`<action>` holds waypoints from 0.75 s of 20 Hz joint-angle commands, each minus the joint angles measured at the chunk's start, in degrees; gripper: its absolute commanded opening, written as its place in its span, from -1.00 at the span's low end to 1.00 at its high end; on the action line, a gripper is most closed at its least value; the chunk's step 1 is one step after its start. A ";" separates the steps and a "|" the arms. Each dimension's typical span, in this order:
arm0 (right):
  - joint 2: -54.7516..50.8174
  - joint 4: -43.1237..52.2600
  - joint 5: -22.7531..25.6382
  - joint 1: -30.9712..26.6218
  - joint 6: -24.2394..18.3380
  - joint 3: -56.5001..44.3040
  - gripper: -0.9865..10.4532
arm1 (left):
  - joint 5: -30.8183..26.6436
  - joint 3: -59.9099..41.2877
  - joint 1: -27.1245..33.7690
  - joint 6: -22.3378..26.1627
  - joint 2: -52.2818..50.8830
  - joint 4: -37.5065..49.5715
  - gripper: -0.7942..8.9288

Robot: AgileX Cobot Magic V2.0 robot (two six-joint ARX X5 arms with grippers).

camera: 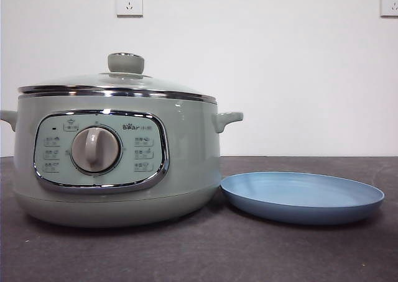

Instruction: Take the pumpkin out from the steamer,put the pumpkin in the blue plate,close the lid

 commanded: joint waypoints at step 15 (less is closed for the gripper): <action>-0.17 0.57 -0.22 -0.02 7.87 -0.48 -0.86 | 0.94 -0.90 0.17 1.60 -0.11 0.42 -0.84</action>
